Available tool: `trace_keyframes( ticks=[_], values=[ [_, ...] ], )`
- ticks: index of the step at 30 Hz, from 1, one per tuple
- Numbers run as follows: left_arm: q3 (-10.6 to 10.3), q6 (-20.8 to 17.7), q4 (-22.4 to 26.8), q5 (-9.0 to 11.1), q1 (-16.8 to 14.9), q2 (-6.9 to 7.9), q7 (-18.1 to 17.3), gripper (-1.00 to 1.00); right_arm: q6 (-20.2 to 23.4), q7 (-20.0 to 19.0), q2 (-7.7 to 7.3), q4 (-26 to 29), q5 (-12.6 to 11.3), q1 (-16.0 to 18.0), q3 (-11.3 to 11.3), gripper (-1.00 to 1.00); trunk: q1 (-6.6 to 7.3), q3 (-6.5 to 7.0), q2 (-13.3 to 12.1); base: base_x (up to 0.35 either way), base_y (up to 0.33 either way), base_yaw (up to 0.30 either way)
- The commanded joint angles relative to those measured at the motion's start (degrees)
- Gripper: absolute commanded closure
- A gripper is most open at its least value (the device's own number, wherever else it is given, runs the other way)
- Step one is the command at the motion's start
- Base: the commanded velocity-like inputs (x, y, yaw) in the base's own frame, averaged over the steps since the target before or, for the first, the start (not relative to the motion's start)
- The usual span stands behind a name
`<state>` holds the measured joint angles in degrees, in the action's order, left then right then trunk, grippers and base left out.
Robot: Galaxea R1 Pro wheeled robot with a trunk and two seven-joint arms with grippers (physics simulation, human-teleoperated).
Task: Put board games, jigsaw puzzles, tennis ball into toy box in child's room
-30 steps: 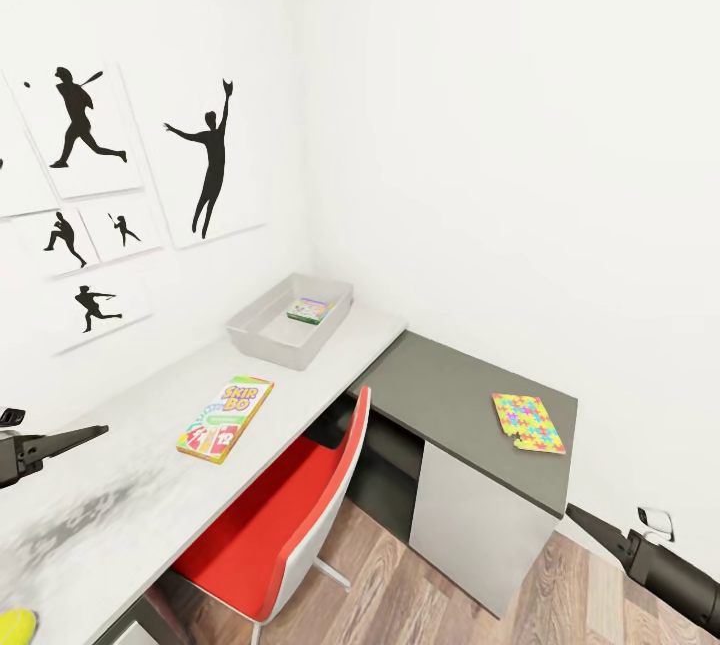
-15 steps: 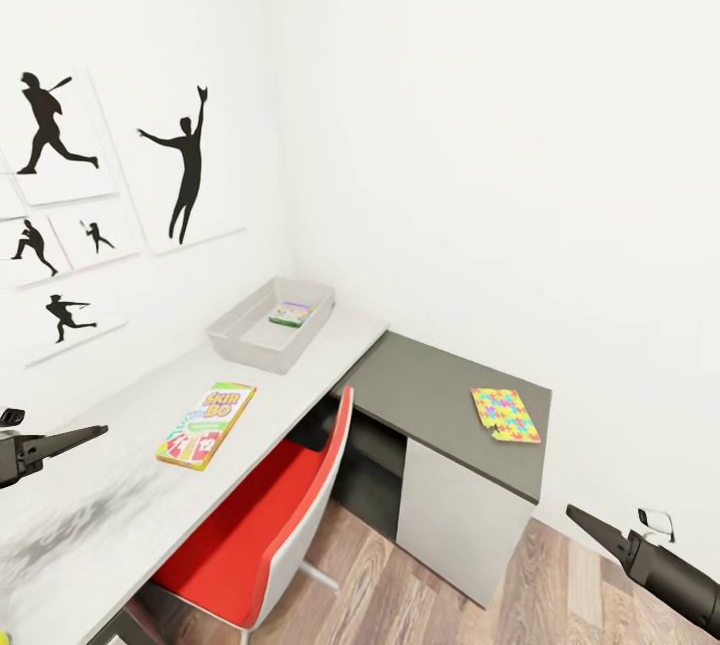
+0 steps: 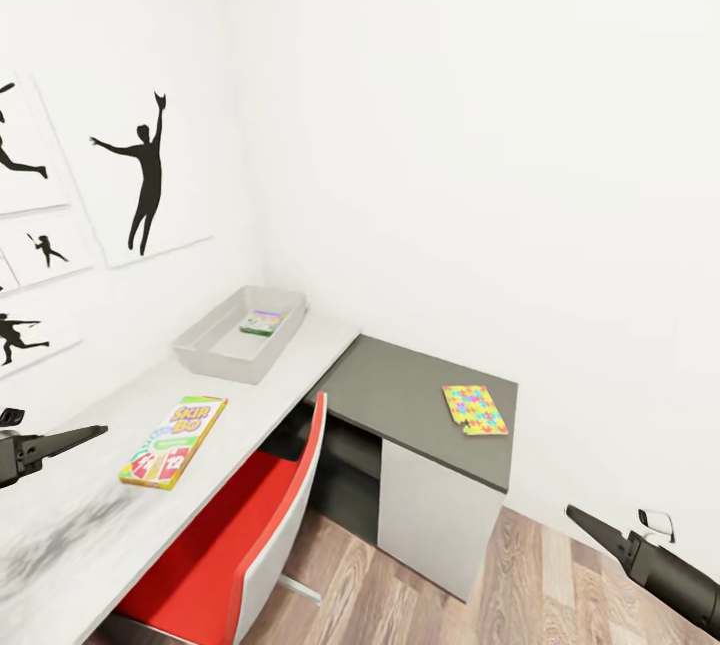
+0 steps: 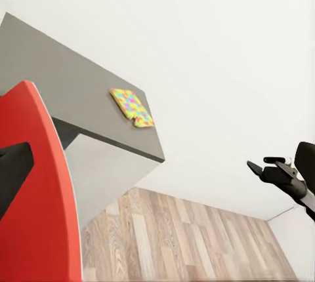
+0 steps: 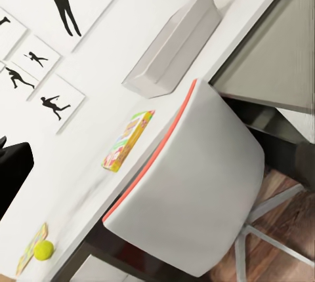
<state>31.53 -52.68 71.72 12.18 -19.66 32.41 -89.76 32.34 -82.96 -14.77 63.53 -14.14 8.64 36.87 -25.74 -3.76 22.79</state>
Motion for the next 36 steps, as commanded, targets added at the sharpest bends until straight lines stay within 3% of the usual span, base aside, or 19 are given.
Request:
trace_keyframes(
  ticks=[1, 30, 36],
  values=[
    [0.0, -0.6, 0.0, -0.1, 0.0, 0.02, -0.2, -1.0, 0.6, -0.2, 0.0, 0.0, -0.1, 0.1, 0.0, -1.0, -0.04, -0.06, 0.1, 0.0, 0.0, -0.204],
    [-0.5, -1.2, 0.0, 0.0, 0.0, 0.11, -0.2, -1.0, 0.6, -0.1, 0.01, -0.1, -0.1, 0.1, 0.0, -1.0, -0.04, 1.95, 0.1, -0.001, 0.0, -0.204],
    [-0.6, -1.2, 0.1, 0.0, 0.0, 0.11, -0.2, -1.0, 0.6, 0.0, 0.04, -0.1, -0.1, 0.1, 0.0, -1.0, -0.04, 2.36, 0.1, -0.155, 0.0, -0.204]
  ],
)
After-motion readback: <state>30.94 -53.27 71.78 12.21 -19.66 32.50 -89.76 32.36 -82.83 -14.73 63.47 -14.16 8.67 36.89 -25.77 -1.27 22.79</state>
